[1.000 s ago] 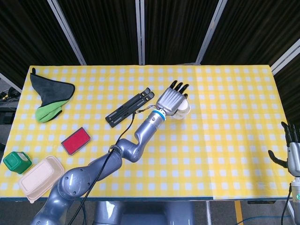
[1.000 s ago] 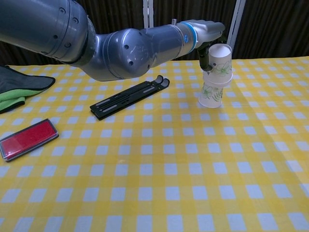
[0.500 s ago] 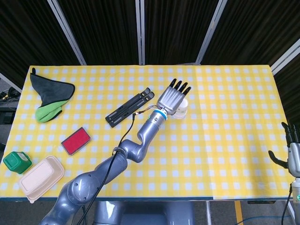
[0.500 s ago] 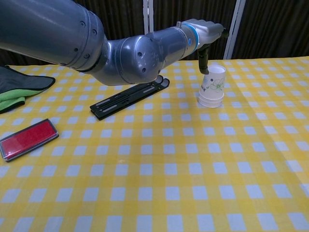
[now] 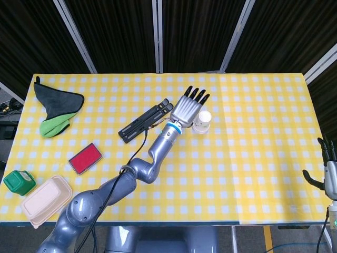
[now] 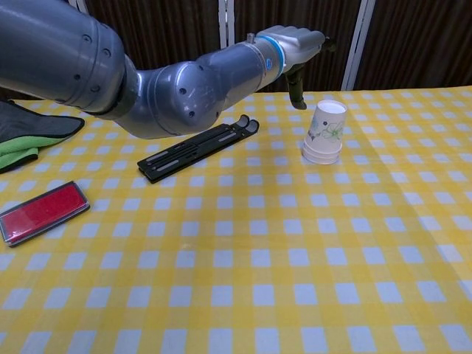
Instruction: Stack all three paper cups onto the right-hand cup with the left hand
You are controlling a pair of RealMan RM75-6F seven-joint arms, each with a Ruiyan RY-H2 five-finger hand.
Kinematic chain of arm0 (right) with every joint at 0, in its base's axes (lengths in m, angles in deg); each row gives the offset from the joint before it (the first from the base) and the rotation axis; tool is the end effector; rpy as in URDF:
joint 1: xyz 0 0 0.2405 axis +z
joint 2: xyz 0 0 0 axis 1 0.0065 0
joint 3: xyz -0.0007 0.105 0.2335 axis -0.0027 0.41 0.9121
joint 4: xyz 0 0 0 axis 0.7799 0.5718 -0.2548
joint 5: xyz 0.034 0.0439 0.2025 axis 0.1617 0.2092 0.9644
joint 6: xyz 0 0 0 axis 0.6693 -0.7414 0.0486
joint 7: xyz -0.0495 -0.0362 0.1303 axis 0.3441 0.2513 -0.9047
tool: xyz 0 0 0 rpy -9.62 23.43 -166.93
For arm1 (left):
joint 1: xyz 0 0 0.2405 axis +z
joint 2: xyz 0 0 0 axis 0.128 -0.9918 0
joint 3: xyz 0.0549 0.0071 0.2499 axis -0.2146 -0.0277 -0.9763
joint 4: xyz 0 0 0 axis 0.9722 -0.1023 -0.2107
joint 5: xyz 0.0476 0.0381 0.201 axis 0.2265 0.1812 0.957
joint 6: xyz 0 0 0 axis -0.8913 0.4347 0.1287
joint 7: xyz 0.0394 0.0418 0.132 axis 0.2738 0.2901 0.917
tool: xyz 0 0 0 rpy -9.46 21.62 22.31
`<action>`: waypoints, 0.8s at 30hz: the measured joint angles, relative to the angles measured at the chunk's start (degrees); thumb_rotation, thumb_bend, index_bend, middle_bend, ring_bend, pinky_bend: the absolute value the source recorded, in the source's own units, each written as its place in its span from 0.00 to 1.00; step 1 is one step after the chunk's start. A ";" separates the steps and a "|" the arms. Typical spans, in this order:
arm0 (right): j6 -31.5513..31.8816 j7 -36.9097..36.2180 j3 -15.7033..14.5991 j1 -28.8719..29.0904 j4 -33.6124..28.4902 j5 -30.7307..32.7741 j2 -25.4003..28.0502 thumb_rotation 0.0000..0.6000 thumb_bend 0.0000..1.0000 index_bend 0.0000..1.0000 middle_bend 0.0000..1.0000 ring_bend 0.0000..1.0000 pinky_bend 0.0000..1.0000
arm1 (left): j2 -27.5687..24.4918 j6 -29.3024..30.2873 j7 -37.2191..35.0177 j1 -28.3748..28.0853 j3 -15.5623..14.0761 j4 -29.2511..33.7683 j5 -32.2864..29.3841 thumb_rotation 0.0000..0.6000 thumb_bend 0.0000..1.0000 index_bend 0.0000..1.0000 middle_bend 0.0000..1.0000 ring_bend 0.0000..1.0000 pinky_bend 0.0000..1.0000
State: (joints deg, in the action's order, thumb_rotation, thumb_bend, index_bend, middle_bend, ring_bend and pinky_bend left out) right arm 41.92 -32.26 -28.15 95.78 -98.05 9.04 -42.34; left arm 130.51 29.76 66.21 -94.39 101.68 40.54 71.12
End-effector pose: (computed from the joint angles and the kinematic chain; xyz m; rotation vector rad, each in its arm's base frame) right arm -0.3494 -0.2147 0.1880 1.1776 -0.8756 0.8814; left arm 0.0892 0.4611 -0.0978 -1.9446 -0.5658 -0.9850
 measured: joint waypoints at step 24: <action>1.80 5.92 -1.26 0.44 -0.46 -2.52 -2.56 1.00 0.15 0.00 0.00 0.00 0.00 | -35.55 42.99 2.88 46.46 -23.43 62.26 14.91 1.00 0.23 0.00 0.00 0.00 0.00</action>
State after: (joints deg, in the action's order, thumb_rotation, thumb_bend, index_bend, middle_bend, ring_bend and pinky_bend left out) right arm 43.72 -26.34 -29.41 96.22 -98.51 6.51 -44.90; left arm 94.97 72.75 69.09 -47.93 78.24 102.80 86.03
